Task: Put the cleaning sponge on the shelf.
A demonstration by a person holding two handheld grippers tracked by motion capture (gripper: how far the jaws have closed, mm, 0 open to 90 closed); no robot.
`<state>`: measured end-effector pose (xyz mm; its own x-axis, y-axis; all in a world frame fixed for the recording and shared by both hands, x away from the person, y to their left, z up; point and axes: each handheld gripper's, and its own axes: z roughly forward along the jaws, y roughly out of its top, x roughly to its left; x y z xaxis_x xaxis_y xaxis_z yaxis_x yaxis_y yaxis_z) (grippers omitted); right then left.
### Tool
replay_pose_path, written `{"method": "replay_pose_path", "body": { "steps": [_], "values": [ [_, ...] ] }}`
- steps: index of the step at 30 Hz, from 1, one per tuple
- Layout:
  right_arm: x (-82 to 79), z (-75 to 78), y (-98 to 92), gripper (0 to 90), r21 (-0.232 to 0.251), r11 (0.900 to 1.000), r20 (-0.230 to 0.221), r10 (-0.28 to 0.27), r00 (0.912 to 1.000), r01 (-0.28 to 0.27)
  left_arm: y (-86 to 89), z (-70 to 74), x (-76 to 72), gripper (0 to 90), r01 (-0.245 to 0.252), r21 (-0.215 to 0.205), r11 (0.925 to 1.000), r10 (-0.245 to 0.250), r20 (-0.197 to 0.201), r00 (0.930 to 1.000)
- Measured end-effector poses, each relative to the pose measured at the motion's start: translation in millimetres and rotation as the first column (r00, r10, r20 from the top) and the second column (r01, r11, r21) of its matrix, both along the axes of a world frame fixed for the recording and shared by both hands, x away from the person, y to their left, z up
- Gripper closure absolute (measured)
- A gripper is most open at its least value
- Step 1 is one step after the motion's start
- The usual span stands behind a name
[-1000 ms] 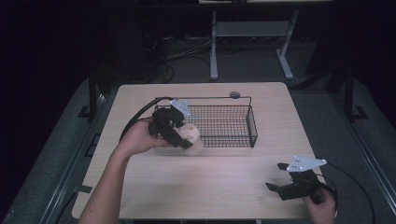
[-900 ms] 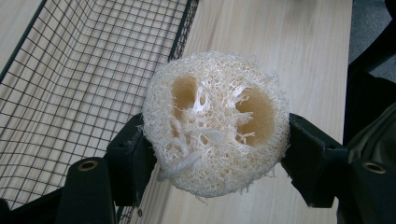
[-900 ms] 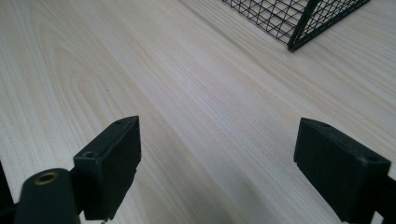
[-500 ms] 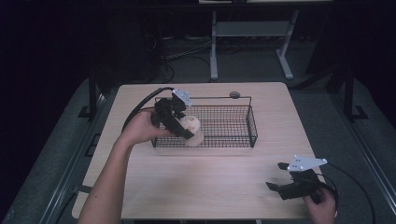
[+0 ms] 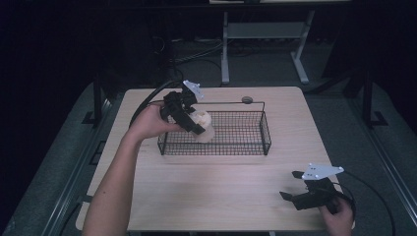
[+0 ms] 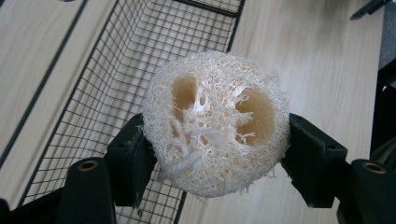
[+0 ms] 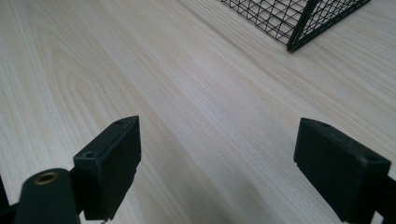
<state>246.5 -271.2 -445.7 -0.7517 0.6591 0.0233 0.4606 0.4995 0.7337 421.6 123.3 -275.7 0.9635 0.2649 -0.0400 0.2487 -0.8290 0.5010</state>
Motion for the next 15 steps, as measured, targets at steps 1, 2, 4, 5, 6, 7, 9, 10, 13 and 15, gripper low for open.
{"method": "replay_pose_path", "body": {
  "steps": [1, 2, 4, 5, 6, 7, 9, 10, 13, 15],
  "values": [
    [0.1, 0.1, 0.1, 14.3, 0.002, 1.000, -0.002, 0.000, 1.0000, 0.000, 0.8, -0.7, 2.1, 30.7, -0.005, -0.009, 0.9999, 0.005, 0.001, 1.0000],
    [0.0, 0.2, 0.4, 14.3, 0.003, 1.000, -0.003, -0.001, 1.0000, 0.001, 1.7, -1.3, 3.7, 30.7, -0.009, -0.009, 0.9999, 0.009, -0.001, 1.0000],
    [0.3, 0.1, 0.6, 14.3, 0.001, 1.000, -0.003, 0.001, 1.0000, -0.001, 3.4, -5.4, 9.3, 30.7, -0.025, -0.001, 0.9997, 0.025, -0.012, 0.9996],
    [0.3, 0.1, 0.6, 14.3, 0.001, 1.000, -0.003, 0.001, 1.0000, -0.001, 3.4, -5.4, 9.3, 30.7, -0.025, -0.001, 0.9997, 0.025, -0.012, 0.9996],
    [0.5, -0.1, 0.7, 14.3, 0.000, 1.000, -0.002, 0.003, 1.0000, -0.003, 4.0, -7.4, 12.2, 30.7, -0.034, -0.003, 0.9994, 0.034, -0.015, 0.9993],
    [0.7, 0.0, 1.0, 14.3, -0.002, 1.000, -0.005, 0.005, 1.0000, -0.005, 4.3, -8.0, 13.8, 30.6, -0.034, -0.002, 0.9994, 0.034, -0.013, 0.9993],
    [0.8, 0.1, 1.1, 14.3, -0.002, 1.000, -0.003, 0.003, 1.0000, -0.003, 3.7, -11.3, 17.0, 30.7, -0.039, -0.004, 0.9992, 0.039, -0.016, 0.9991],
    [1.0, 0.2, 1.0, 14.3, -0.001, 1.000, -0.001, 0.004, 1.0000, -0.004, 3.4, -12.5, 18.2, 30.6, -0.039, 0.000, 0.9992, 0.039, -0.020, 0.9990],
    [1.3, 0.2, 0.6, 14.3, 0.002, 1.000, -0.001, 0.005, 1.0000, -0.005, 2.5, -17.1, 22.4, 30.6, -0.046, 0.015, 0.9988, 0.046, -0.017, 0.9988],
    [1.4, 0.1, 0.3, 14.3, 0.008, 1.000, -0.002, 0.003, 1.0000, -0.003, 2.6, -19.6, 25.5, 30.7, -0.049, 0.018, 0.9986, 0.050, -0.020, 0.9986]
  ]
}}
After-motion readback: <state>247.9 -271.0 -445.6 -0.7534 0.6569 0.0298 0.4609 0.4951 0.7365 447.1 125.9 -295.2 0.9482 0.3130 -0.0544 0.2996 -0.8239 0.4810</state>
